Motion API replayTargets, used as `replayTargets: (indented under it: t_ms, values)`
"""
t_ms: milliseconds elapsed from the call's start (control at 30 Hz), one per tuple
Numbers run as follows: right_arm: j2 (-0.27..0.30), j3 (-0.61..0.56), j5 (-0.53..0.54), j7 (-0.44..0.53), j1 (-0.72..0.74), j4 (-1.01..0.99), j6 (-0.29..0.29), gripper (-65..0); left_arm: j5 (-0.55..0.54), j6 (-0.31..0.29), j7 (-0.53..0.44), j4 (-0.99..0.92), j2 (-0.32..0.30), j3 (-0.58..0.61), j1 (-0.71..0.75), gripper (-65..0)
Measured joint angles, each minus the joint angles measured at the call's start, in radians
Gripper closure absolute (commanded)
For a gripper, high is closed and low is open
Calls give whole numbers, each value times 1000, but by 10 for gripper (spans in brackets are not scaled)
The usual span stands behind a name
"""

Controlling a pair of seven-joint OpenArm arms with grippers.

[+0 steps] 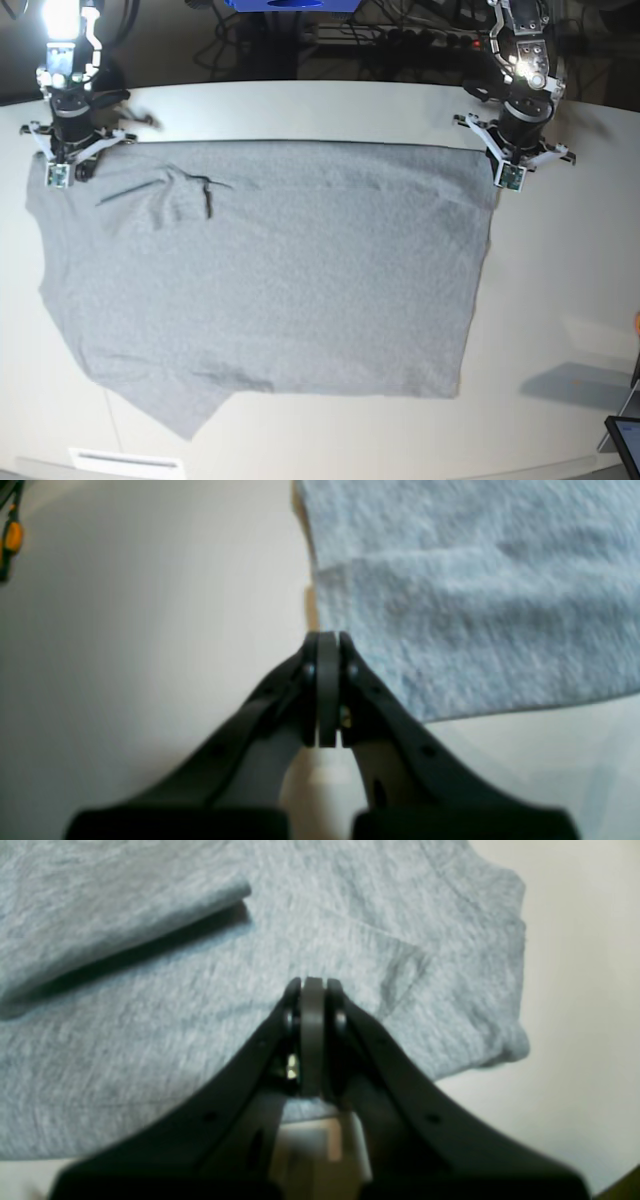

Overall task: Fold the T-shirt properly
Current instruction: 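Lower the held edge with both grippers and lay the shirt flat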

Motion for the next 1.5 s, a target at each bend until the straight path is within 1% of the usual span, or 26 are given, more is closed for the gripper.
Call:
replayTargets:
  t_ms: [67,167,300,667,867,967,1100,1500]
  values:
    - [0,12,0,-58,3,23,1,-19,0,-1,0,5,0,0,0,0]
    - [0,28,-1,-86,-6,64,0,-20,0,-2,1,10,0,1,-4,0]
    - [0,29,0,-78,1,95,0,-20,0,-2,2,10,0,1,-26,0]
    - [0,28,-1,-77,22,102,-1,-20,0,-2,3,8,3,8,-23,0]
    - [0,26,0,-70,36,173,0,-19,2,-1,3,-85,3,9,-47,0]
    - [0,24,0,-80,37,175,0,-20,3,1,-4,-109,3,9,-47,0]
    - [0,24,0,-82,40,179,0,-20,-4,1,-23,-95,3,9,-8,0]
    - [0,24,0,-76,39,164,0,-19,-4,1,-24,-64,-5,0,58,0]
